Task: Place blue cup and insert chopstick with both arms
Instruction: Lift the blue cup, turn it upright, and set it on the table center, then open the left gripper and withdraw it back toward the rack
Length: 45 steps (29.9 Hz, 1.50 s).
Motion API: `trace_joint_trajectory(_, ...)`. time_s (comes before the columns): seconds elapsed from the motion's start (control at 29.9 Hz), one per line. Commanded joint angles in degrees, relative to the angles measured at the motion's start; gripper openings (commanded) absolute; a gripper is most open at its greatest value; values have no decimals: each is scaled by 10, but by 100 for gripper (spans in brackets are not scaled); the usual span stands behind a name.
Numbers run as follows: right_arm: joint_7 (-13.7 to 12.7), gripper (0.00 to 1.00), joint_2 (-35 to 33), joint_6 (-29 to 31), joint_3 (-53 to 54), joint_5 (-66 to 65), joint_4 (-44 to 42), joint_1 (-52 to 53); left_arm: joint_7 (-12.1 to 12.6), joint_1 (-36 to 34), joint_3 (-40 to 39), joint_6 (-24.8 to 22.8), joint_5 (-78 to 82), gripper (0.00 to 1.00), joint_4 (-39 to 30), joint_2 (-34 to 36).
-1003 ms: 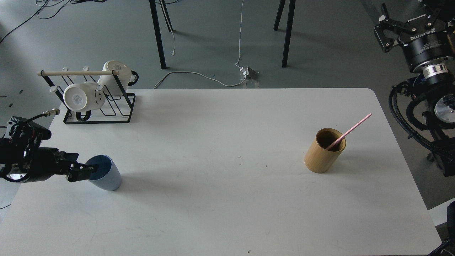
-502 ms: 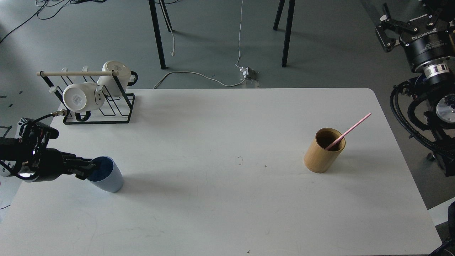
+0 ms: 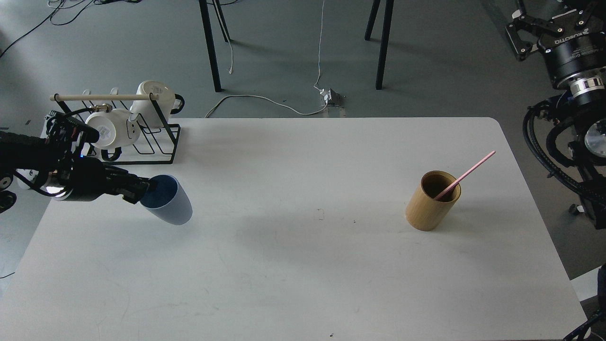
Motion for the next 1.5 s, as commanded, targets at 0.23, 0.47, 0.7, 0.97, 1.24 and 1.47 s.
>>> trace_joint_trajectory(0.23, -3, 99, -72, 0, -18, -4, 16, 25, 80, -77, 5, -2, 34, 4, 3, -280)
trace_joint_trajectory(0.47, -1, 99, -94, 0, -12, -3, 15, 4, 118, -54, 50, -2, 54, 5, 4, -364)
trace_joint_trajectory(0.7, 0, 99, -107, 0, -11, -3, 8, -23, 112, -51, 64, -2, 69, 6, 83, -413)
trace_joint_trajectory(0.97, 1, 99, -113, 0, -5, -2, 7, -36, 93, -49, 67, -2, 69, 9, 115, -420)
trace_joint_trajectory(1.24, 1, 99, -111, 0, -2, -2, 8, -36, 94, -23, 67, -2, 70, 11, 115, -417)
trace_joint_trajectory(1.47, 1, 99, -111, 0, -1, -2, 8, -36, 93, -25, 57, -2, 63, 37, 112, -412)
